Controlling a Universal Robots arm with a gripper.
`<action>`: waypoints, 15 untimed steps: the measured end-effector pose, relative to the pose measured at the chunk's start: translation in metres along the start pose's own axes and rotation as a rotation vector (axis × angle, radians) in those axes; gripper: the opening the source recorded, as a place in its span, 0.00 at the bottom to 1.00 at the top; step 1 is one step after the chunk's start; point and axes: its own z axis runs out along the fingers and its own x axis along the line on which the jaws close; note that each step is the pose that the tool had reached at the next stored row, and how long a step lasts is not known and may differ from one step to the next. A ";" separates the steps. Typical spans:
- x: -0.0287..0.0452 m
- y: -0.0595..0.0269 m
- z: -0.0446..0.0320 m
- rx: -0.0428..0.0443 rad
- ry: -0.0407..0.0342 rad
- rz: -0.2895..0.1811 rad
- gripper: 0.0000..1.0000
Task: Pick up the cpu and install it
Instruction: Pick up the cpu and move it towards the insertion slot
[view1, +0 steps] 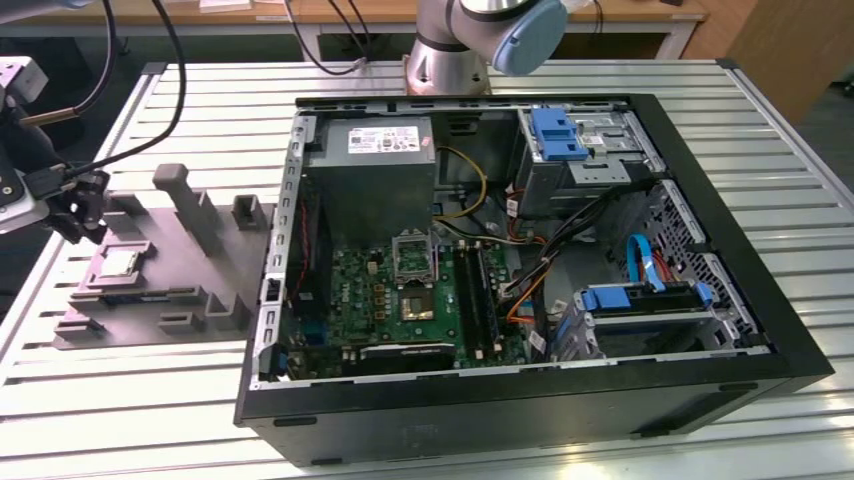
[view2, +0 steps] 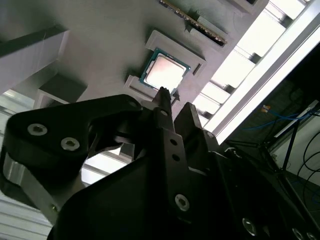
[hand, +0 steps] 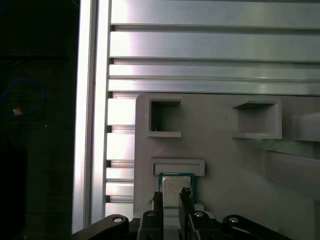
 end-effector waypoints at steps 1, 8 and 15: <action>0.0000 0.0000 0.0000 0.0000 0.0000 0.000 0.29; 0.0004 0.0000 0.0000 0.0000 0.0000 0.000 0.53; -0.0030 0.0000 0.0009 0.0004 -0.0002 0.005 0.59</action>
